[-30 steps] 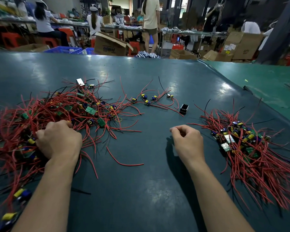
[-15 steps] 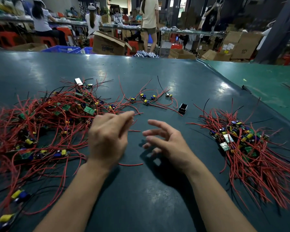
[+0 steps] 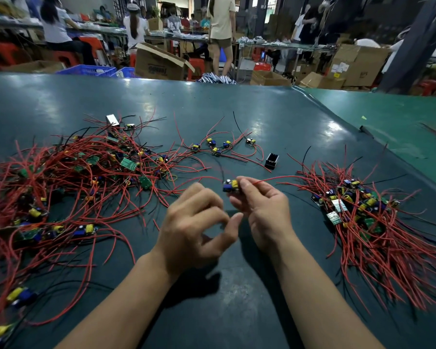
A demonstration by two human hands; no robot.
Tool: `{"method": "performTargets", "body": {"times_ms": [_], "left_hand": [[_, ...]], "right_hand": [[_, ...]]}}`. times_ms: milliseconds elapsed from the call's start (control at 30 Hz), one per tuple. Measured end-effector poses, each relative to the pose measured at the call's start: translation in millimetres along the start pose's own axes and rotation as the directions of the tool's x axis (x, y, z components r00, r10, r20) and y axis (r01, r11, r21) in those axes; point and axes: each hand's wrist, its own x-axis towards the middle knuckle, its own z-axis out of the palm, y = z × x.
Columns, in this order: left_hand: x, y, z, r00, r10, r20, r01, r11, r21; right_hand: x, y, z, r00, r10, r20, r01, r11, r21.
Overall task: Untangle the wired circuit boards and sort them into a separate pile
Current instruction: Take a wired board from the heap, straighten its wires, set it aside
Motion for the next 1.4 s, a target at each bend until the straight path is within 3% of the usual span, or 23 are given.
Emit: {"method": "performTargets", "body": {"times_ms": [100, 167, 233, 300, 567, 700, 800, 1000, 1067, 1133, 1200, 1267, 1400], "left_hand": [[-4.8, -3.9, 6.2, 0.974, -0.172, 0.149, 0.171, 0.985, 0.022], [-3.0, -7.1, 9.7, 0.892, -0.405, 0.201, 0.393, 0.914, 0.098], [-1.4, -10.4, 9.2, 0.799, -0.578, 0.167, 0.579, 0.814, 0.048], [-0.4, -12.9, 8.0, 0.761, -0.635, 0.133, 0.646, 0.760, -0.068], [1.4, -19.5, 3.1, 0.640, -0.761, 0.110, 0.745, 0.579, -0.331], [2.1, -20.1, 1.8, 0.656, -0.745, 0.124, 0.737, 0.596, -0.318], [1.3, -20.9, 1.2, 0.575, -0.791, 0.210, 0.808, 0.506, -0.302], [3.6, -25.2, -1.7, 0.461, -0.848, 0.261, 0.831, 0.309, -0.463], [3.1, -25.3, -1.1, 0.480, -0.819, 0.316, 0.839, 0.322, -0.439], [1.8, -23.2, 0.6, 0.537, -0.772, 0.341, 0.829, 0.408, -0.383], [2.2, -21.9, 0.6, 0.577, -0.763, 0.292, 0.804, 0.466, -0.370], [2.8, -21.6, -1.9, 0.576, -0.781, 0.239, 0.786, 0.450, -0.423], [6.3, -22.7, -6.7, 0.470, -0.825, 0.313, 0.745, 0.181, -0.642]], "right_hand": [[2.2, -3.0, -2.3, 0.998, 0.027, -0.058, -0.023, 0.998, 0.066], [1.1, -3.0, -1.2, 0.999, 0.044, -0.029, -0.042, 0.997, 0.061], [-0.5, -2.7, 0.3, 0.998, 0.069, 0.016, -0.069, 0.997, 0.038], [-1.1, -1.9, 0.4, 0.994, 0.088, 0.059, -0.088, 0.996, -0.001], [-7.0, 2.3, 0.5, 0.932, 0.072, 0.354, -0.015, 0.987, -0.162], [-10.0, 6.4, 0.7, 0.894, 0.030, 0.447, 0.147, 0.924, -0.354], [-9.8, 8.8, 0.5, 0.915, -0.053, 0.400, 0.278, 0.802, -0.529], [-12.4, 5.9, 3.7, 0.944, -0.028, 0.328, 0.150, 0.923, -0.354], [-12.7, 2.8, 3.9, 0.957, -0.020, 0.290, 0.118, 0.938, -0.326], [-12.1, 1.8, 3.8, 0.975, -0.007, 0.223, 0.078, 0.947, -0.311], [-11.5, 1.2, 4.0, 0.986, 0.017, 0.168, 0.032, 0.958, -0.286], [-10.6, 1.4, 3.8, 0.989, 0.050, 0.137, -0.009, 0.958, -0.285], [-10.6, 1.5, 5.3, 0.990, 0.124, 0.061, -0.099, 0.943, -0.318]]}}
